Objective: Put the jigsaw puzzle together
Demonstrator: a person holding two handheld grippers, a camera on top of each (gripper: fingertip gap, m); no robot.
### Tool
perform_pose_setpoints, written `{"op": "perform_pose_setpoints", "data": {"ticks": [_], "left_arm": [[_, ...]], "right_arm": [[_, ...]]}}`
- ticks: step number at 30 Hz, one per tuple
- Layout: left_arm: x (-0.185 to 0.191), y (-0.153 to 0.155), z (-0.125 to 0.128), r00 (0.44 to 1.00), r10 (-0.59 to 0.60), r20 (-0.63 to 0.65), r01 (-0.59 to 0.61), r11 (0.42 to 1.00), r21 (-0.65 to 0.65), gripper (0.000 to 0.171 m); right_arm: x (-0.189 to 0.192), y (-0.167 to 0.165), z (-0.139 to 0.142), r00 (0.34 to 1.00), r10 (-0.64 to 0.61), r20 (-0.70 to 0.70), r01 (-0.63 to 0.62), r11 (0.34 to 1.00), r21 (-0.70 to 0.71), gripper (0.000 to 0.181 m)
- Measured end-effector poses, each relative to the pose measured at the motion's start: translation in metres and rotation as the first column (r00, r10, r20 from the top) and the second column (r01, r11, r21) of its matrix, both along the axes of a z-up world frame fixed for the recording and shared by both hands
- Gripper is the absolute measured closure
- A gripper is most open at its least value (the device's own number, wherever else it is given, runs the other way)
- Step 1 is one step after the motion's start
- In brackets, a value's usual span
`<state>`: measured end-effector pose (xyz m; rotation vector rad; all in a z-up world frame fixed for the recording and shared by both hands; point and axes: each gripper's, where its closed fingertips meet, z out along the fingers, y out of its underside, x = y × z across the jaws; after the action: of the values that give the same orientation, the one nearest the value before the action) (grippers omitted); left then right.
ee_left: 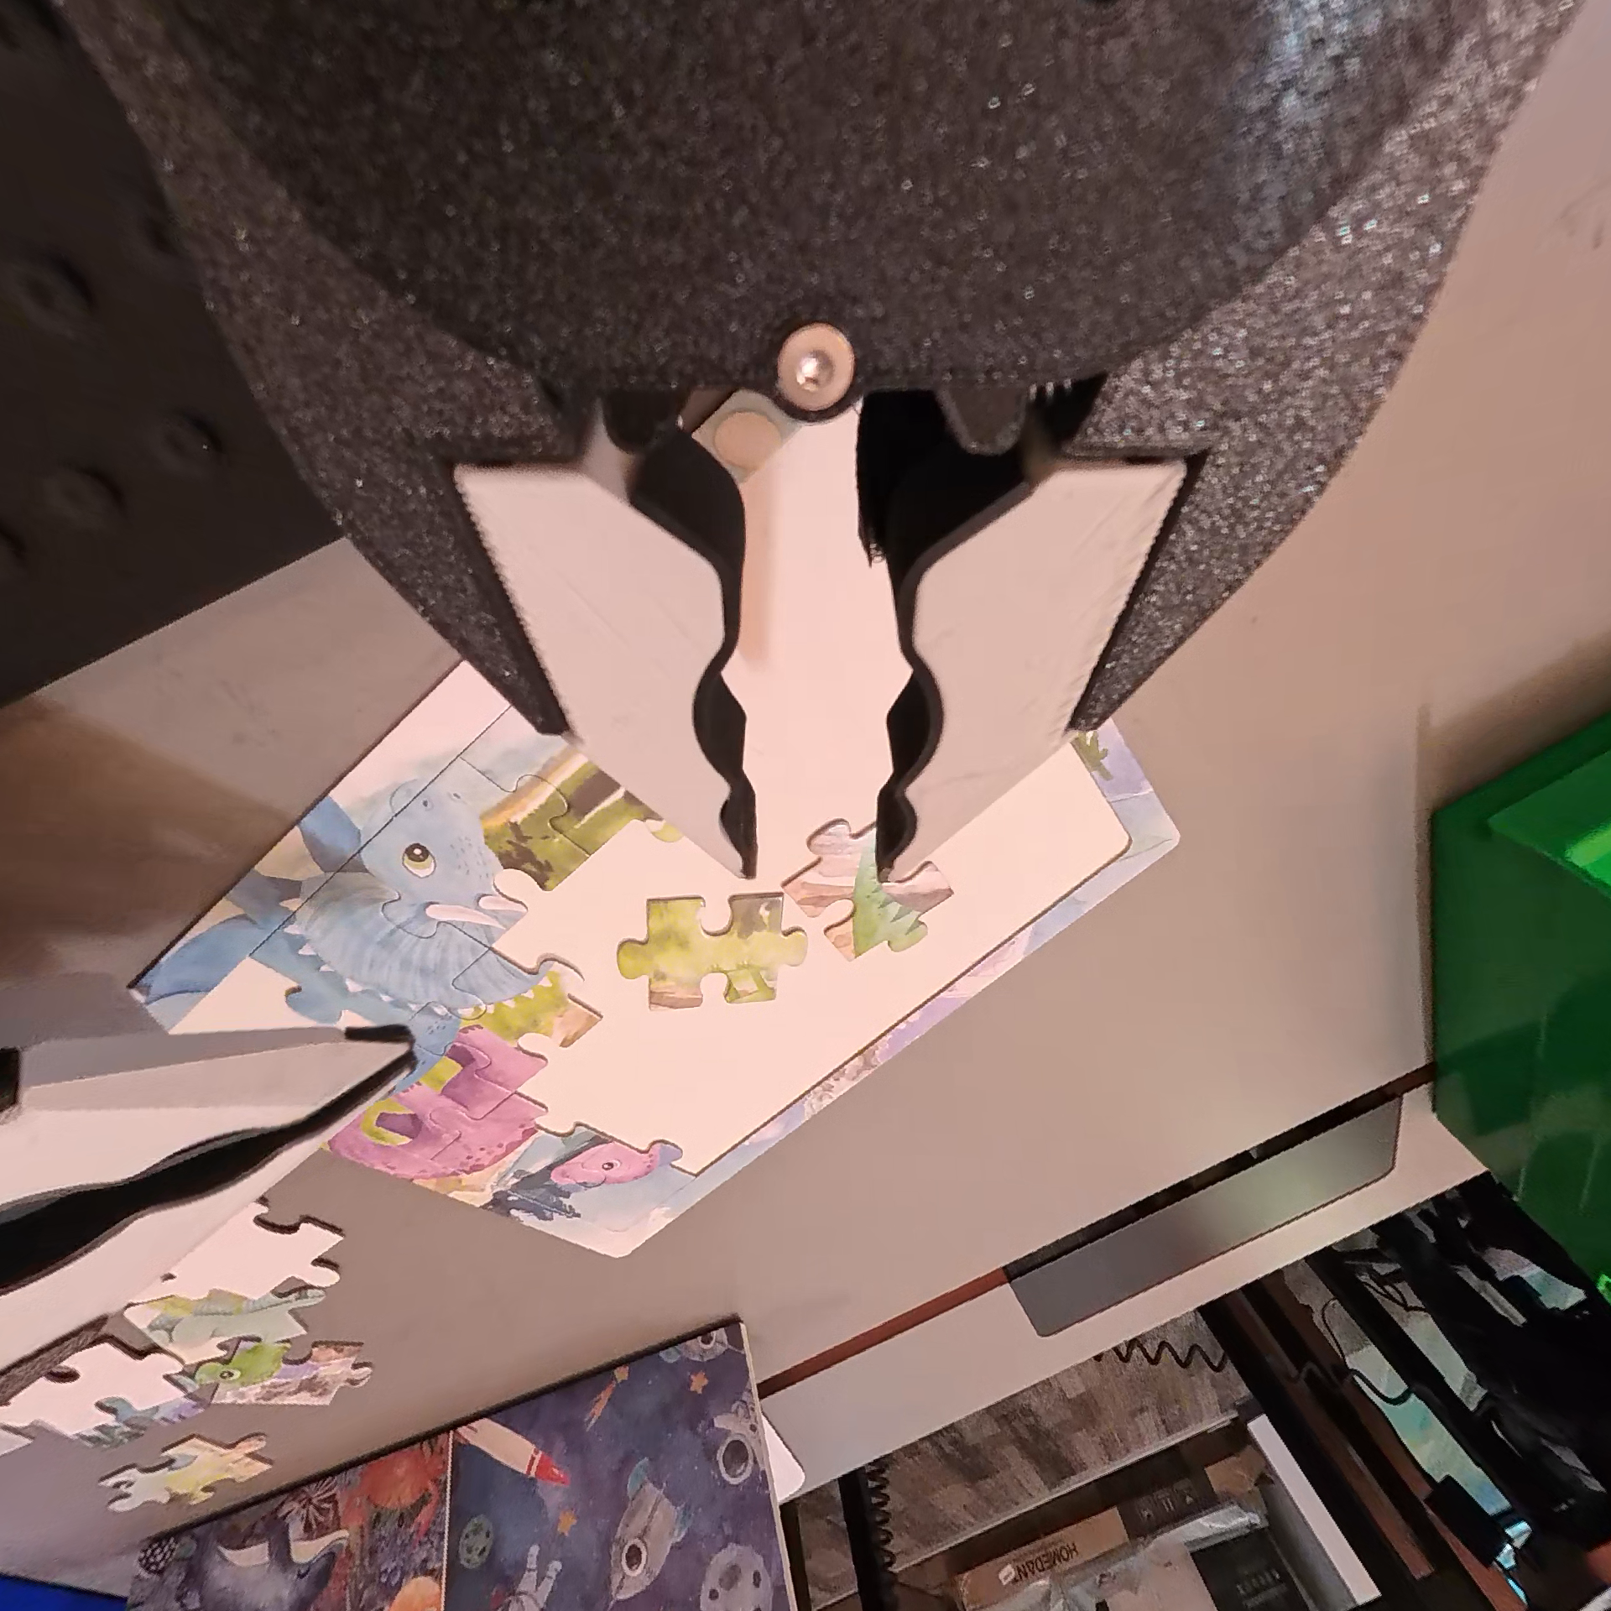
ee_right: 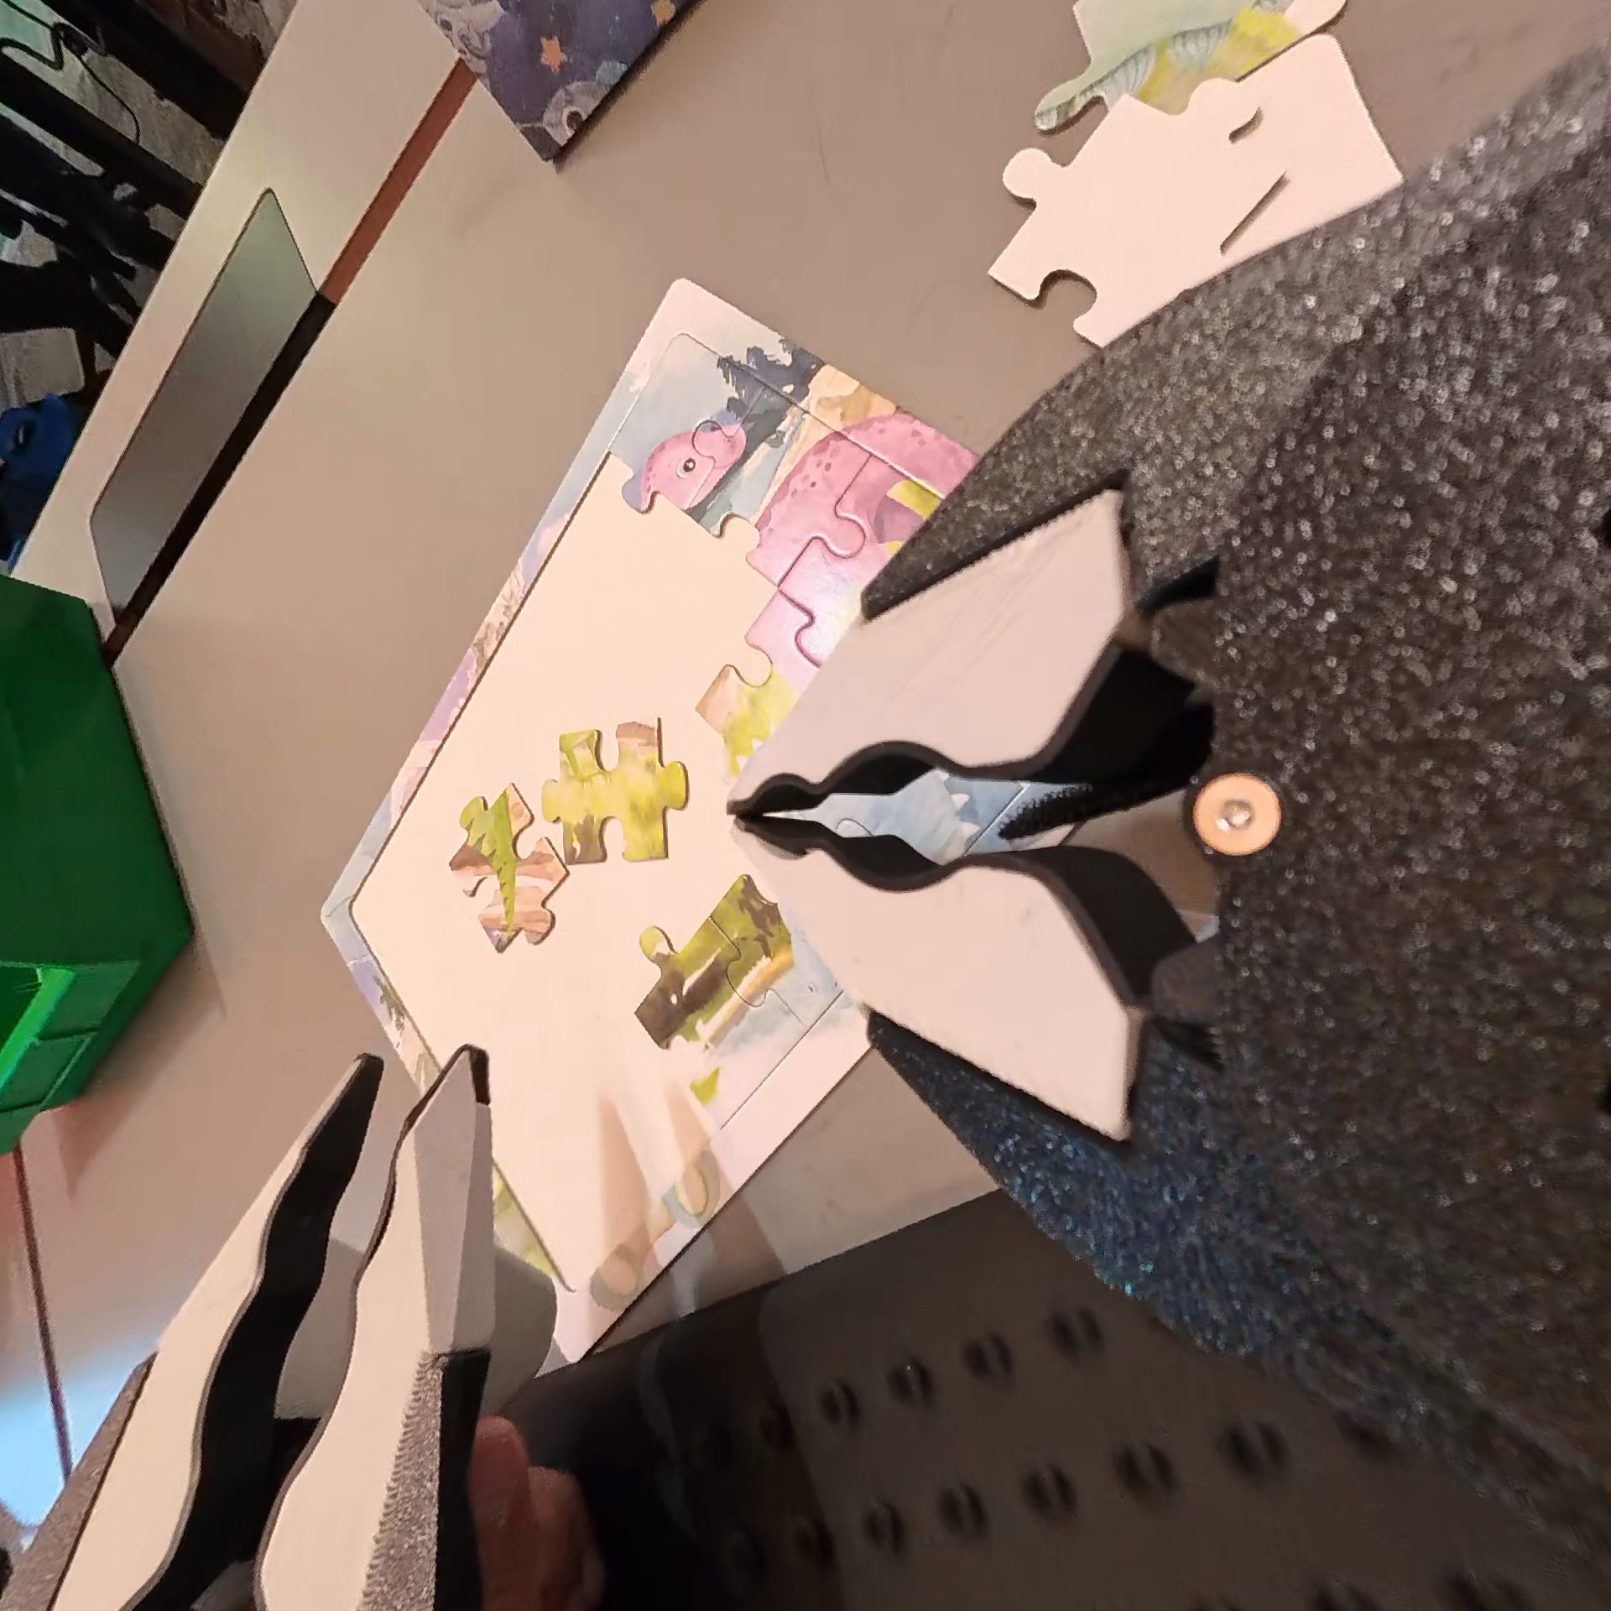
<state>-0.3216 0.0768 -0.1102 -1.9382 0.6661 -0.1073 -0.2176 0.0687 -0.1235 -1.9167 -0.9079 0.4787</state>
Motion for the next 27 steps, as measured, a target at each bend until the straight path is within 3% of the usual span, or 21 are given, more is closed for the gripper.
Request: {"op": "perform_pose_setpoints", "data": {"ticks": [11,27], "left_arm": [[0.000,-0.001,0.000,0.999,0.008,-0.042,-0.007,1.000,0.023,0.144],[-0.002,0.001,-0.001,0.999,0.017,-0.033,-0.017,1.000,0.011,0.144]], "right_arm": [[-0.002,-0.005,0.000,0.999,0.018,0.029,-0.018,0.999,0.029,0.181],[-0.013,-0.010,-0.017,0.995,0.075,0.065,-0.072,0.996,-0.046,0.181]]}}
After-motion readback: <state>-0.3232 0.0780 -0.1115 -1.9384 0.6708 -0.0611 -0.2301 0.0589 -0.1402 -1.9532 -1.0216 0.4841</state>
